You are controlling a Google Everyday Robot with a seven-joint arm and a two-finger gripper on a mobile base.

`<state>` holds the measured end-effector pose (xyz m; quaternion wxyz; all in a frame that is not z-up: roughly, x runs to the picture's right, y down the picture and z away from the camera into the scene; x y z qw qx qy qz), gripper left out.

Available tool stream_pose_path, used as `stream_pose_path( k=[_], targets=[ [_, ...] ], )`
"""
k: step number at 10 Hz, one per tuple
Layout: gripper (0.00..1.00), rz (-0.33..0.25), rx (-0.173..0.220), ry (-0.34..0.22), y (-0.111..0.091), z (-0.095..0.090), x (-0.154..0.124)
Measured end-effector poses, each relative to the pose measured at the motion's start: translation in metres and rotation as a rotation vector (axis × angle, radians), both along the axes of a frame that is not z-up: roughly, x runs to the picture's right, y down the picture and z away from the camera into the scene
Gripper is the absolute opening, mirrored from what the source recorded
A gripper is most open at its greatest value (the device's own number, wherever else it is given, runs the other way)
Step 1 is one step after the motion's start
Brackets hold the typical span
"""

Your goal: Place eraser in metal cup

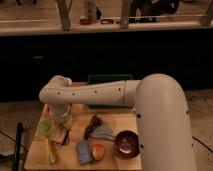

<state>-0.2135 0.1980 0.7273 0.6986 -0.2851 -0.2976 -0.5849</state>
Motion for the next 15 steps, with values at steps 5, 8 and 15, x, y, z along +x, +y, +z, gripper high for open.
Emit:
stream_pose_path(
  k=[5, 8, 15],
  targets=[
    [0.74, -0.010, -0.014, -0.004, 0.002, 0.003, 0.000],
    [0.80, -0.017, -0.023, -0.005, 0.003, 0.006, -0.001],
    [0.80, 0.006, -0.011, 0.003, -0.002, 0.003, 0.010]
  ],
)
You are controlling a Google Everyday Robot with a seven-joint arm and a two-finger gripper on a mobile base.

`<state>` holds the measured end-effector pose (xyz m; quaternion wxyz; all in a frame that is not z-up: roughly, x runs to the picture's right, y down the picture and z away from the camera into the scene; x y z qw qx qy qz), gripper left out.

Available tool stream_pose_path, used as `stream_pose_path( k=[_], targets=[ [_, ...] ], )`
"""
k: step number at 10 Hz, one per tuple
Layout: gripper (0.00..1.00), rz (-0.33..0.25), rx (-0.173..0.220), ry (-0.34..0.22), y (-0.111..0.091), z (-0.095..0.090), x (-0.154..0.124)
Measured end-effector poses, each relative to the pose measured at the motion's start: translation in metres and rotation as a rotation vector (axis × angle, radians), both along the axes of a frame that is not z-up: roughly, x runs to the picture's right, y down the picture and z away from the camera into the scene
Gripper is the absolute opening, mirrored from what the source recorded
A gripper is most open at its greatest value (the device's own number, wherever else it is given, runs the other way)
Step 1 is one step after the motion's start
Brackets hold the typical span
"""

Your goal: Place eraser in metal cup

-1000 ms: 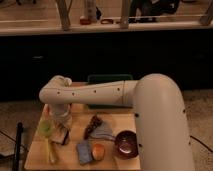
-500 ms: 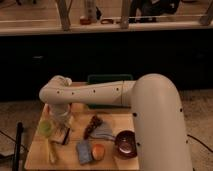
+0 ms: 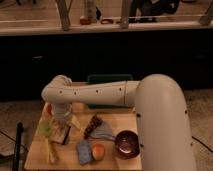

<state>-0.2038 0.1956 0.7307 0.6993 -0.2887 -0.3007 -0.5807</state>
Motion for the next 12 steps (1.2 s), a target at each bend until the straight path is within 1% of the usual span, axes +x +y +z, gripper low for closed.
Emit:
stream_pose_path(
  k=[4, 8, 12],
  targets=[
    [0.80, 0.011, 0.031, -0.007, -0.0099, -0.0103, 0.0031],
    [0.80, -0.008, 0.038, -0.032, -0.0129, -0.0108, 0.0006],
    [0.80, -0.014, 0.038, -0.032, -0.0128, -0.0107, 0.0013]
  ],
)
